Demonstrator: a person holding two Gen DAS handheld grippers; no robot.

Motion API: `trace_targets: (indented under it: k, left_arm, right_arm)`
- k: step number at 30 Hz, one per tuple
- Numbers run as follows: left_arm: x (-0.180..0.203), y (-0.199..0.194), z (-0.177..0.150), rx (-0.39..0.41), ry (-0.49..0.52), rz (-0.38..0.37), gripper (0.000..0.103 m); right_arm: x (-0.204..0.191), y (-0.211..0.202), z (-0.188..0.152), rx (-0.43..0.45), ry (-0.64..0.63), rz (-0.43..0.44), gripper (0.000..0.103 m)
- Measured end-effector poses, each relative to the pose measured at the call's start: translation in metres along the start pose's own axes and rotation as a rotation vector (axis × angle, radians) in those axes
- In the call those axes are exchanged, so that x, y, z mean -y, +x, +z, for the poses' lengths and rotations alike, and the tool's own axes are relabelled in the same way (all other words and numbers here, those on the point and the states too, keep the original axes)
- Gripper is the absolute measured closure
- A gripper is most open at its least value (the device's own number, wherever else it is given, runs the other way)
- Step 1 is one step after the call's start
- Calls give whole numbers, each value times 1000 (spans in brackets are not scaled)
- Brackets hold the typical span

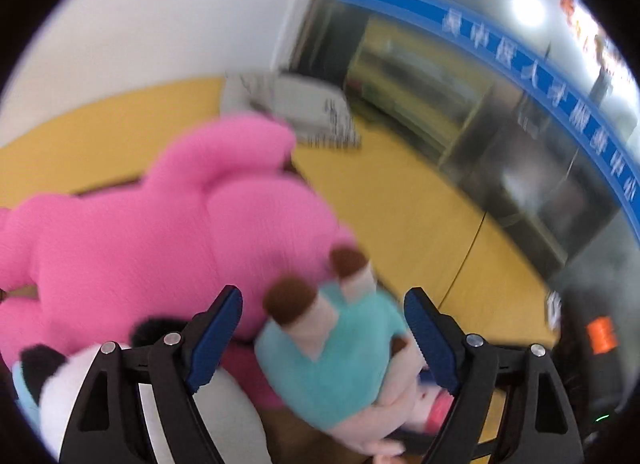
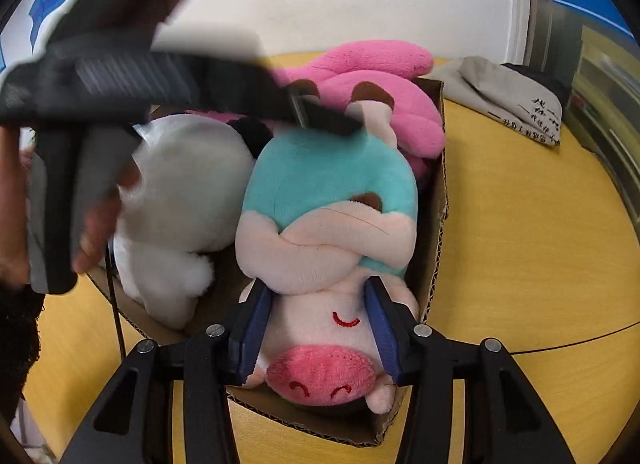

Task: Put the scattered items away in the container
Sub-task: 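Lift the pig plush with both grippers and lower it into the box, then open both grippers to release the pig plush in the box, then move both grippers to the clear phone case on the table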

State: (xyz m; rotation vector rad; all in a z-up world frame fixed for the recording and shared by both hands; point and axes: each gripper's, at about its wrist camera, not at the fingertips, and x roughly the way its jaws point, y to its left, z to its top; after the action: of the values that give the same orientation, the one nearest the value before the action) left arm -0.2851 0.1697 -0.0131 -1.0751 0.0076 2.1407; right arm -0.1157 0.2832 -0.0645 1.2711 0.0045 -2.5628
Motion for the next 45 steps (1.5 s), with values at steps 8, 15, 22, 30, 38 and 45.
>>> trace_targets:
  k: [8,15,22,30,38,45]
  left_arm:
    - [-2,53,-13,-151,52,120,15]
    - [-10,-27,-30,-58,-23,100,16]
    - [-65,-140,-132,34,-147,178,16]
    - [-95,-153,-189,19,-185,181,16]
    - [-73,-147,-213,-3,-163,201,16]
    - [-37,-155,-234,25,-215,194,16]
  right_arm:
    - [7,11,5,8,22,1,50]
    - [2,1,10,30,-21,-9,28]
    - [-39,-33,6,143,-58,7,26]
    - [-86,29,-2,20,-35,131,30]
    - [-69,31,-16,-21,22,170,30]
    - [-71,15,-25,-23,-76,138,21]
